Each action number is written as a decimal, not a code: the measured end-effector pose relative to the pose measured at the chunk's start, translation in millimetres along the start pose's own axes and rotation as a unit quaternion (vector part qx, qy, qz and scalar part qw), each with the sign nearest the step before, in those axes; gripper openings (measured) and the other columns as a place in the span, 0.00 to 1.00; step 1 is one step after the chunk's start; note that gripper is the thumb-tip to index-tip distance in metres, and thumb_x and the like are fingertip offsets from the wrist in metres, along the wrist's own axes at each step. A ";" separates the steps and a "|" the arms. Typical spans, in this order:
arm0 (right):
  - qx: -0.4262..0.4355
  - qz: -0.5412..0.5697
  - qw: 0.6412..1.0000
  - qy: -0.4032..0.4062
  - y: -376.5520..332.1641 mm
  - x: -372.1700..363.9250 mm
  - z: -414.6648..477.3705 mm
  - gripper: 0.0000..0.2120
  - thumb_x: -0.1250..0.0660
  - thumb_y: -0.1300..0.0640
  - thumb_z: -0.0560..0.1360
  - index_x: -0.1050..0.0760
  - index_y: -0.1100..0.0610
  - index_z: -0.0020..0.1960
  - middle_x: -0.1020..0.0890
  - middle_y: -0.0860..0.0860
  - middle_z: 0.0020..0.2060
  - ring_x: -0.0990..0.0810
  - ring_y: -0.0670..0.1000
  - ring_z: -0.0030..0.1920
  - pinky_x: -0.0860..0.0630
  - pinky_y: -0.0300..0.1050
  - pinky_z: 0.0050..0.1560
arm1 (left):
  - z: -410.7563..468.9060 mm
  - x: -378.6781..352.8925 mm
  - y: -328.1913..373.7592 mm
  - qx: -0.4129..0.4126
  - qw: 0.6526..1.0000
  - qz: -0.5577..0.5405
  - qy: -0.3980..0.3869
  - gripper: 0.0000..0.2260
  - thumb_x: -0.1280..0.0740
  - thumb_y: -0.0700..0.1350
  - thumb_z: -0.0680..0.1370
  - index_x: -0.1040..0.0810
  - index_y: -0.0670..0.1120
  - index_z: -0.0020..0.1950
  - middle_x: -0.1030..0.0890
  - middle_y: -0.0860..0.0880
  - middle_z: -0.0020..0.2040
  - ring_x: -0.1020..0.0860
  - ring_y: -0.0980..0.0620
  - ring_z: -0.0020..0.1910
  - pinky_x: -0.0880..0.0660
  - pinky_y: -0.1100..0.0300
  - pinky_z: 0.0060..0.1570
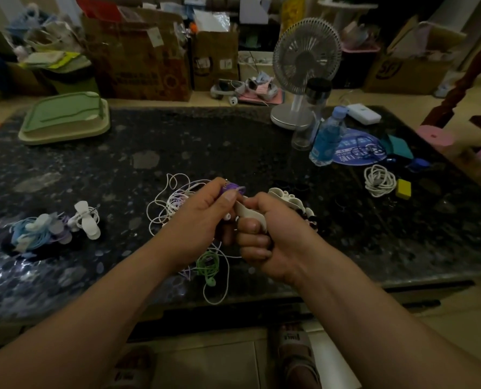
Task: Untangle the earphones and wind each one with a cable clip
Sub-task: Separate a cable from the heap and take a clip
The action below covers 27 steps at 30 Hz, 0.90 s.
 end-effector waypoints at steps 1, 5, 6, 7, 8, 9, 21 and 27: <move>0.010 -0.002 1.000 -0.001 -1.1 -0.3 0.5 0.12 0.44 0.53 0.83 0.27 0.59 0.52 0.36 0.49 0.27 0.42 0.43 0.18 0.44 0.36 0.16 | 0.6 -0.5 -0.6 0.004 1.000 -0.024 -0.002 0.12 0.43 0.46 0.88 0.25 0.40 0.56 0.26 0.46 0.38 0.28 0.47 0.31 0.29 0.53 0.34; 0.012 0.055 0.997 -0.055 -2.6 -9.1 -3.5 0.13 0.45 0.54 0.83 0.25 0.57 0.47 0.37 0.47 0.24 0.42 0.43 0.18 0.46 0.35 0.16 | 1.1 -1.7 -4.6 0.030 0.989 -0.144 -0.003 0.13 0.44 0.47 0.87 0.26 0.38 0.58 0.27 0.50 0.37 0.32 0.51 0.27 0.34 0.57 0.30; 0.006 0.079 0.994 -0.072 -2.5 -12.3 -5.0 0.14 0.45 0.54 0.82 0.25 0.58 0.44 0.37 0.47 0.23 0.43 0.43 0.18 0.47 0.34 0.16 | 0.9 -1.5 -4.0 0.033 0.987 -0.157 -0.005 0.13 0.44 0.47 0.87 0.27 0.38 0.59 0.27 0.51 0.37 0.33 0.51 0.27 0.35 0.57 0.31; 0.001 0.104 0.991 -0.084 -2.2 -13.9 -6.0 0.15 0.44 0.55 0.81 0.24 0.58 0.42 0.38 0.46 0.23 0.43 0.43 0.18 0.47 0.34 0.16 | 0.4 -2.0 -3.2 0.033 0.986 -0.163 -0.006 0.13 0.44 0.47 0.87 0.26 0.39 0.59 0.27 0.51 0.37 0.33 0.51 0.27 0.36 0.57 0.31; -0.002 0.124 0.988 -0.091 -1.8 -15.2 -6.3 0.16 0.44 0.55 0.81 0.24 0.59 0.41 0.38 0.46 0.23 0.43 0.43 0.17 0.47 0.34 0.16 | 0.2 -1.8 -2.3 0.032 0.985 -0.167 -0.005 0.12 0.44 0.47 0.87 0.26 0.40 0.59 0.27 0.51 0.36 0.33 0.51 0.27 0.36 0.57 0.31; 0.001 0.136 0.986 -0.092 -1.6 -15.3 -5.4 0.16 0.44 0.55 0.81 0.23 0.60 0.41 0.37 0.46 0.23 0.43 0.43 0.17 0.47 0.34 0.16 | 0.3 -1.9 -1.3 0.032 0.985 -0.168 -0.002 0.11 0.44 0.47 0.87 0.26 0.41 0.57 0.27 0.51 0.36 0.33 0.51 0.27 0.37 0.57 0.30; 0.139 -0.124 0.971 0.149 -16.7 18.9 -1.9 0.21 0.47 0.50 0.83 0.26 0.52 0.34 0.26 0.49 0.25 0.31 0.47 0.24 0.34 0.38 0.25 | -7.4 -20.0 6.3 0.027 0.993 -0.108 -0.035 0.13 0.44 0.46 0.88 0.28 0.37 0.60 0.27 0.47 0.37 0.35 0.52 0.23 0.30 0.59 0.24; 0.136 -0.107 0.983 0.062 -16.1 1.4 -8.0 0.14 0.40 0.48 0.86 0.24 0.55 0.47 0.24 0.49 0.26 0.28 0.44 0.22 0.34 0.35 0.20 | -7.4 -11.9 7.8 0.052 0.979 -0.178 -0.084 0.09 0.42 0.48 0.86 0.25 0.46 0.53 0.30 0.50 0.37 0.38 0.56 0.23 0.34 0.62 0.22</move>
Point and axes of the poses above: each hand's wrist, its own z-axis towards the middle knuckle, its own x-axis out of the back of the hand, y = z × x, the point moved 8 cm from there along z, towards the middle knuckle
